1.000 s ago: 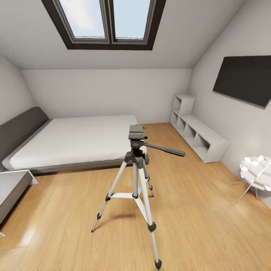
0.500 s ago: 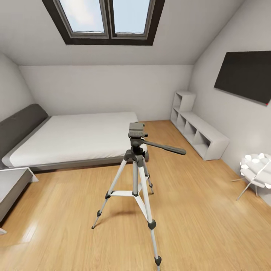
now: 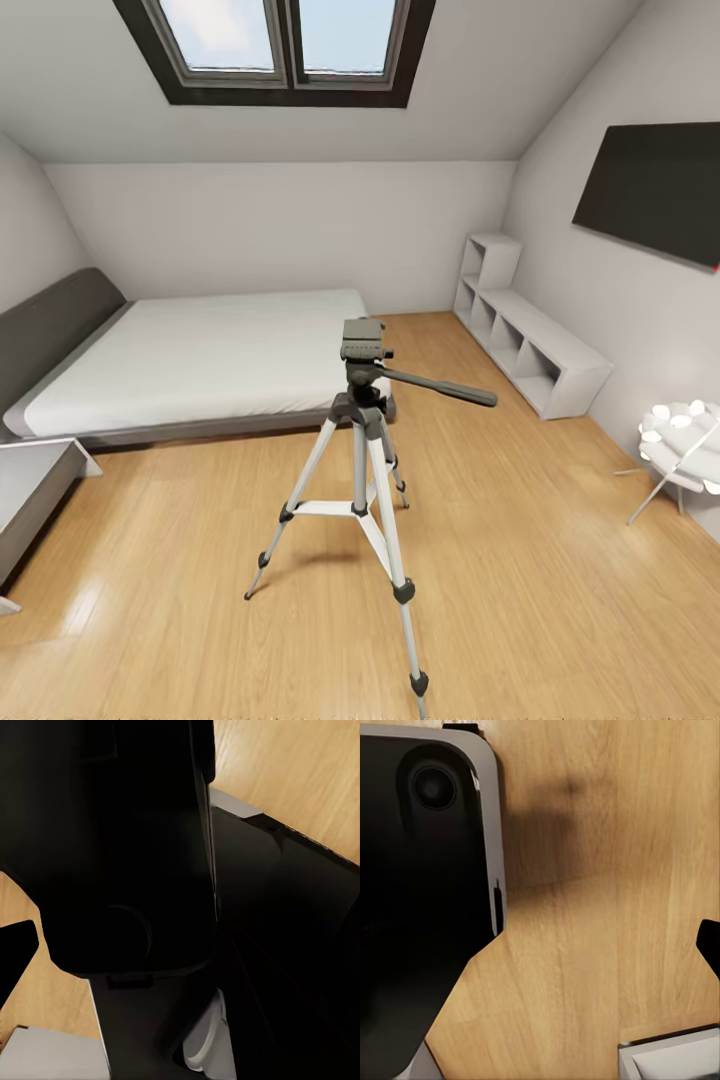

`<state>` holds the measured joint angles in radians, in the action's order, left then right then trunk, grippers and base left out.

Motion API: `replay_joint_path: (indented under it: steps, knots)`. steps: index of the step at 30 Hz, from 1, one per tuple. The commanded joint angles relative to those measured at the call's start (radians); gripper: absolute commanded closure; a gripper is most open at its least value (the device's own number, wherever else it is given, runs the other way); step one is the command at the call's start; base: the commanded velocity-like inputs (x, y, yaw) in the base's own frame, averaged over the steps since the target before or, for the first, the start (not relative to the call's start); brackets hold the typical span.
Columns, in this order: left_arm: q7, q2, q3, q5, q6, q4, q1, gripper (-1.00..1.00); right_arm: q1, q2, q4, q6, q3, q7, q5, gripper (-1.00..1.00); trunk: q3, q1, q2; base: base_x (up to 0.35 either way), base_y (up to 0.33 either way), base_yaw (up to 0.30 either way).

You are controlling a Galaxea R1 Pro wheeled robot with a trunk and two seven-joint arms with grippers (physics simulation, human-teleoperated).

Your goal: Attach the digital camera to the camera tripod in the bedroom.

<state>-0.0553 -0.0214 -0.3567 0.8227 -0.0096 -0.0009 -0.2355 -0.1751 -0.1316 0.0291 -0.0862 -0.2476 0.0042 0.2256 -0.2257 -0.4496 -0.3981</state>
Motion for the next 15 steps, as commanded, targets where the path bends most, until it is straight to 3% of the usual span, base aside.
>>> replay_joint_path:
  steps: [1,15]
  knots:
    - [-0.004,0.0,-0.008,0.008,-0.001,0.001,-0.001,1.0,-0.001,-0.001,0.003,-0.006,-0.009,0.0,0.009,-1.0,-0.003,0.0,-0.002,0.0,0.0,0.0]
    - [-0.004,0.0,-0.007,0.008,-0.001,0.001,-0.001,1.0,-0.001,-0.001,0.003,-0.006,-0.009,0.0,0.01,-1.0,-0.02,0.0,-0.002,0.0,0.0,0.0]
